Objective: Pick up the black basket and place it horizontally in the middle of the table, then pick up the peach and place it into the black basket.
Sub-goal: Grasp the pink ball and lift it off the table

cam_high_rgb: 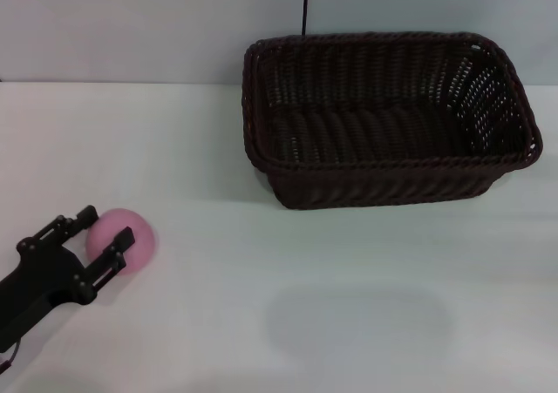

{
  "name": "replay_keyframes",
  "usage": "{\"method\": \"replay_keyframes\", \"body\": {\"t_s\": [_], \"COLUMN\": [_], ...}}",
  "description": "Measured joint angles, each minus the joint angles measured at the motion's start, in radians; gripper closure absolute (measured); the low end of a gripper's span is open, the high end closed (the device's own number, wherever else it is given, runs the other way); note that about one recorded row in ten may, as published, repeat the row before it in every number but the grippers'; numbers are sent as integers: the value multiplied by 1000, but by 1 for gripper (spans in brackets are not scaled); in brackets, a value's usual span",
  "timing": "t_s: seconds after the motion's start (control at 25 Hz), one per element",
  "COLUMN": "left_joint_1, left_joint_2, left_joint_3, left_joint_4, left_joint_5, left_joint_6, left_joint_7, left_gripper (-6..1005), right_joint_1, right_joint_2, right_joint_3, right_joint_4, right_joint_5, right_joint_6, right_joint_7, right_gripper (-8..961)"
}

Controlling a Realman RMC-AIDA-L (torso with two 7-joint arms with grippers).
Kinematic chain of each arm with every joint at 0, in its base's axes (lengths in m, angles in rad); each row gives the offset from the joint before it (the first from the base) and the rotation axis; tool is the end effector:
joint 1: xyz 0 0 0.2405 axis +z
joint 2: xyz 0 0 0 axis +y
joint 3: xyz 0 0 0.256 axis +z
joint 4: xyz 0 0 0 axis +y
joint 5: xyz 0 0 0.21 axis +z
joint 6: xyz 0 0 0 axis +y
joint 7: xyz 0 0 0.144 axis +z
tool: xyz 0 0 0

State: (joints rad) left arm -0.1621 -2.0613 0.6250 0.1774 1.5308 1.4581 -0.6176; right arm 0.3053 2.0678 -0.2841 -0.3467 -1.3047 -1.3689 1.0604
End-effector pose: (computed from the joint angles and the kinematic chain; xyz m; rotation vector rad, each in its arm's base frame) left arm -0.3711 0.2052 -0.0257 -2.1153 -0.6571 -0.7554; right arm 0.3767 0.2898 0.0817 -1.4862 0.8331 1.0913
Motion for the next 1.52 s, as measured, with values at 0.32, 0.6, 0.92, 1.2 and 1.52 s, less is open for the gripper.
{"method": "replay_keyframes", "body": {"t_s": [0.32, 0.6, 0.92, 1.2, 1.52], "left_joint_1": [-14, -26, -49, -69, -40], "left_joint_2": [1, 0, -3, -1, 4], "left_joint_3": [73, 89, 79, 82, -8], "left_joint_4": [12, 16, 13, 13, 23], "left_joint_5": [0, 0, -7, -3, -5], "left_joint_6": [-11, -4, 55, 59, 101], "left_joint_7": [12, 12, -13, -27, -62], "left_gripper": [537, 679, 769, 965, 949], "right_joint_1": [-2, 1, 0, -4, -2], "right_joint_2": [1, 1, 1, 1, 1], "right_joint_3": [0, 0, 0, 1, 2], "right_joint_4": [2, 2, 2, 3, 9], "right_joint_5": [1, 1, 1, 1, 1], "right_joint_6": [5, 18, 29, 31, 51], "right_joint_7": [-1, -1, -1, -2, -2], "right_gripper": [333, 333, 333, 333, 333]}}
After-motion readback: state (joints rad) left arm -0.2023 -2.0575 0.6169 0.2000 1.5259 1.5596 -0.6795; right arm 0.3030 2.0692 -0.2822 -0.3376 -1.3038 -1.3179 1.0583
